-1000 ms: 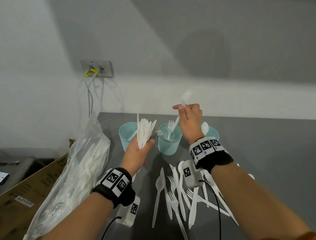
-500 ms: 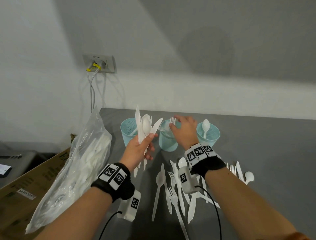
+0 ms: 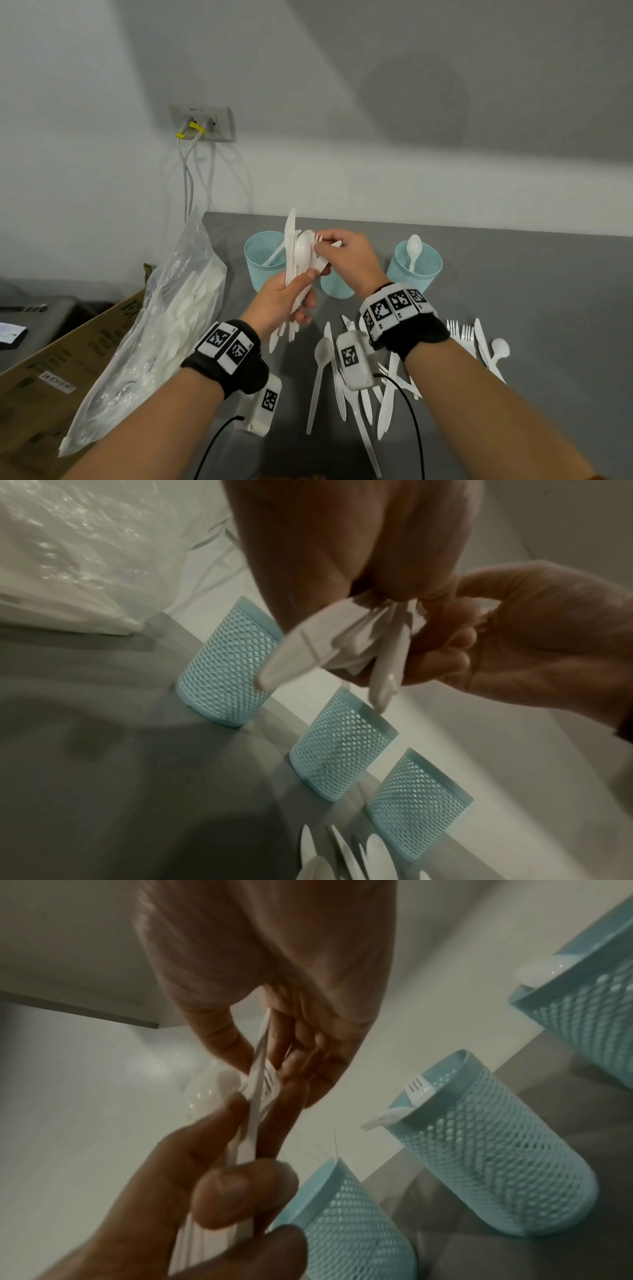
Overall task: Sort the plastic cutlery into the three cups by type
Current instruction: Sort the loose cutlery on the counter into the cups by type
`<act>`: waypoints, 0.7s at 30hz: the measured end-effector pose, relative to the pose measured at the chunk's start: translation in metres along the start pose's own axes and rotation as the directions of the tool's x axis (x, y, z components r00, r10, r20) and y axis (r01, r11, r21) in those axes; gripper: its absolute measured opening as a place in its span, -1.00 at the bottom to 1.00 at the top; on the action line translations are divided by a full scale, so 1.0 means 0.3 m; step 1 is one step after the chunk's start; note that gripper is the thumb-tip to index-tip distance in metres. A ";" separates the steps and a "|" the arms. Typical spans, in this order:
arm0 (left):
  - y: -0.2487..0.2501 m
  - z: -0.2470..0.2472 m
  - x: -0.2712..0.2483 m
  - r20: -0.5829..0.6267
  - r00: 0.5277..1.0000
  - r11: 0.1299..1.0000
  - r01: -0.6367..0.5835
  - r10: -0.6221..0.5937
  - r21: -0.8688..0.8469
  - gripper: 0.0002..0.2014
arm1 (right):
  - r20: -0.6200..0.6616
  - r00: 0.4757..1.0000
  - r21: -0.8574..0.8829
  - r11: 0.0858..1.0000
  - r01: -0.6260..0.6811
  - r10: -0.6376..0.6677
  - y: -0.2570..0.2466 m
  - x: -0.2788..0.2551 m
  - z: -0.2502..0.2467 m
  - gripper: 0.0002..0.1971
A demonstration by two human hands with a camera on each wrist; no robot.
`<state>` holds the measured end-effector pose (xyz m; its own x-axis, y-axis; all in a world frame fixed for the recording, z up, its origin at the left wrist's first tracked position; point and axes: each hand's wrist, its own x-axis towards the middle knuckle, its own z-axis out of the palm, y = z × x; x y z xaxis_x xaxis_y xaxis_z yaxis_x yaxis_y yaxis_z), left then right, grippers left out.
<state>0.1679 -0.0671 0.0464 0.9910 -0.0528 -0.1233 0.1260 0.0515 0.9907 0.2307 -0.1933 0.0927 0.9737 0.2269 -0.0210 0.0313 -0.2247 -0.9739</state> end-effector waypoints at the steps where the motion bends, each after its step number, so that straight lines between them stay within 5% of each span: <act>1: -0.001 -0.004 0.000 -0.005 1.000 1.000 -0.001 0.001 0.001 -0.75 | 0.033 0.999 -0.003 1.000 -0.006 0.006 -0.002 -0.003 -0.005 -0.84; 4: -0.001 -0.008 -0.002 0.018 1.000 1.000 -0.006 0.006 0.009 -0.70 | 0.069 0.997 0.046 0.998 -0.039 0.036 -0.004 -0.009 -0.009 -0.91; 11: -0.001 0.010 0.007 -0.044 0.998 0.998 -0.047 0.045 -0.048 -0.66 | -0.121 0.993 -0.098 0.995 -0.027 0.015 0.015 0.022 -0.016 -0.90; 21: 0.008 -0.009 0.004 -0.079 0.995 0.998 -0.064 0.063 -0.015 -0.77 | -0.047 0.999 0.017 1.000 -0.010 0.010 -0.031 0.030 -0.055 -0.77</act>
<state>0.1695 -0.0644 0.0486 0.9975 0.0295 -0.0648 0.0626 0.0698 0.9956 0.2429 -0.2048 0.1054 0.9835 0.1795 -0.0205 0.0180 -0.2103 -0.9775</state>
